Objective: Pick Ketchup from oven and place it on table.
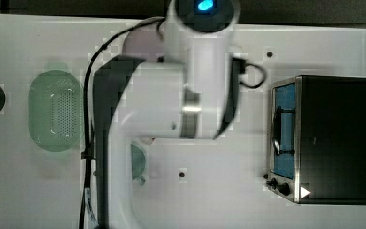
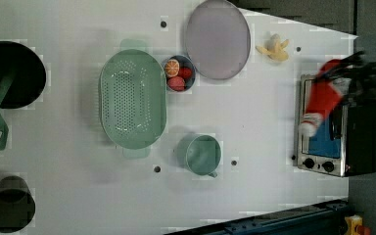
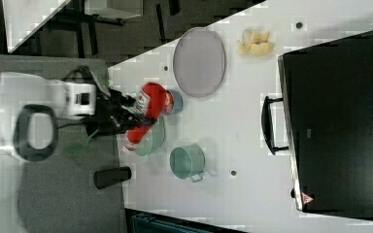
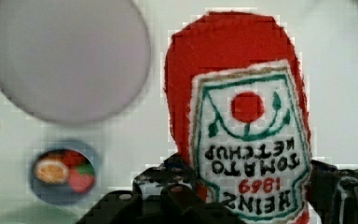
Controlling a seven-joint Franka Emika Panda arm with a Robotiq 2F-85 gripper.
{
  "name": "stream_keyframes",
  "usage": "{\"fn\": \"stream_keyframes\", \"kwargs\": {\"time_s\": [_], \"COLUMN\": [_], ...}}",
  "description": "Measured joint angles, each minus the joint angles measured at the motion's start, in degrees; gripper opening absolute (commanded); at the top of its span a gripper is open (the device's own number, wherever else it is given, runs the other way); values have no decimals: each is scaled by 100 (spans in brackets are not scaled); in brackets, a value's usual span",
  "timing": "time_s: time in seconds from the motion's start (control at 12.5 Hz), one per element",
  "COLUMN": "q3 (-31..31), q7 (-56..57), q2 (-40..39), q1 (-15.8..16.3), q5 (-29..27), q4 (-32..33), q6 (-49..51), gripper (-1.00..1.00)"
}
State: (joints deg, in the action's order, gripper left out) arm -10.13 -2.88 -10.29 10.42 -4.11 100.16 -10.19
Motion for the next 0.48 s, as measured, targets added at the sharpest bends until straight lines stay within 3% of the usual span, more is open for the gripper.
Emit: {"fn": "stream_keyframes", "kwargs": {"time_s": [0.24,0.48], "q3": [22,-45], "q7": [-8,5], "q2": [-215,-228], "q1": [168,91], "q5": [7,-35], "q4": [890,1824], "q6": [-630,-1874], "gripper": [27,27]}}
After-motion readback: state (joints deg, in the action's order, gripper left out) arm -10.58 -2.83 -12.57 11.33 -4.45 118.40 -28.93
